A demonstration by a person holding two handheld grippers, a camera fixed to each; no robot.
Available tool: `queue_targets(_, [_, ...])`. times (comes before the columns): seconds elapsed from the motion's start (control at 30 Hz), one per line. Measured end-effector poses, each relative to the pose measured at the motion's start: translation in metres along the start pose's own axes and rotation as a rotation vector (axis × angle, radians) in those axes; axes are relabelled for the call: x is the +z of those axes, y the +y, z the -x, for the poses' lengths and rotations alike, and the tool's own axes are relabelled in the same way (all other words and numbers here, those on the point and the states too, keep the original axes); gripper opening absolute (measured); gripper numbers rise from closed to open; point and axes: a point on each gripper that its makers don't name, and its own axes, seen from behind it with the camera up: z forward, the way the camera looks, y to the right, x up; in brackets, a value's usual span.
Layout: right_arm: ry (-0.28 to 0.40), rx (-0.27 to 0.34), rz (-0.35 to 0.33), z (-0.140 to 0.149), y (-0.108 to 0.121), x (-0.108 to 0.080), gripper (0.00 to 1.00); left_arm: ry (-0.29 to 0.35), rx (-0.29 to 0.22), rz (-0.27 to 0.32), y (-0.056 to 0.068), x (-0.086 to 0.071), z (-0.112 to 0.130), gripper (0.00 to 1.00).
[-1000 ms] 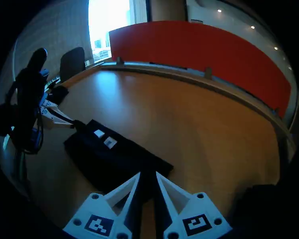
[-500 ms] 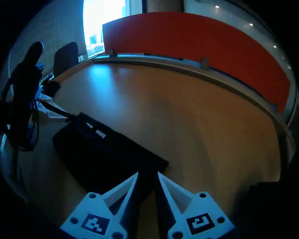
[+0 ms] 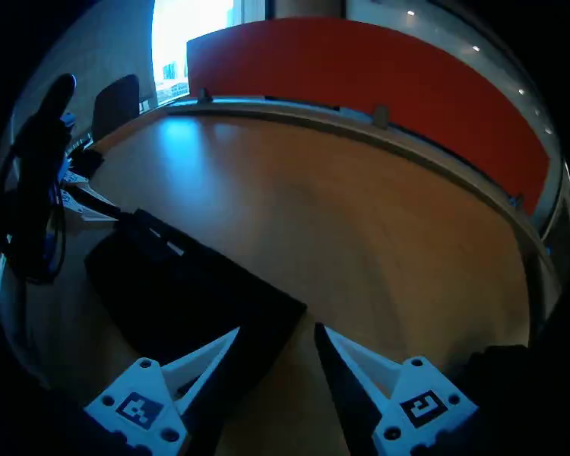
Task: Fold towel
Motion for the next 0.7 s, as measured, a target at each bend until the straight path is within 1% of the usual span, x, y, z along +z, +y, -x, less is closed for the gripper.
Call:
queue_targets(0.07, [0.0, -0.004, 0.007, 0.0, 0.002, 0.002, 0.66, 0.001, 0.004, -0.003, -0.002, 0.001, -0.002, 0.37])
queue_targets(0.2, [-0.001, -0.008, 0.021, -0.002, 0.006, 0.005, 0.7, 0.002, 0.014, -0.01, -0.004, 0.002, -0.006, 0.38])
queue_targets(0.27, [0.002, -0.01, 0.03, -0.003, 0.008, 0.006, 0.81, 0.003, 0.022, -0.017, -0.005, 0.002, -0.008, 0.46])
queue_targets(0.33, [0.003, -0.012, 0.036, -0.004, 0.01, 0.007, 0.95, 0.002, 0.03, -0.023, -0.007, 0.003, -0.009, 0.59])
queue_targets(0.4, [0.004, -0.017, 0.042, -0.005, 0.011, 0.008, 0.99, -0.001, 0.039, -0.031, -0.01, 0.003, -0.009, 0.72])
queue_targets(0.53, [0.008, -0.021, 0.048, -0.008, 0.014, 0.009, 0.99, -0.011, 0.043, -0.037, -0.013, 0.005, -0.007, 0.99])
queue_targets(0.7, [0.016, -0.021, 0.062, -0.011, 0.019, 0.009, 1.0, 0.0, 0.032, -0.057, -0.02, 0.005, -0.009, 0.99])
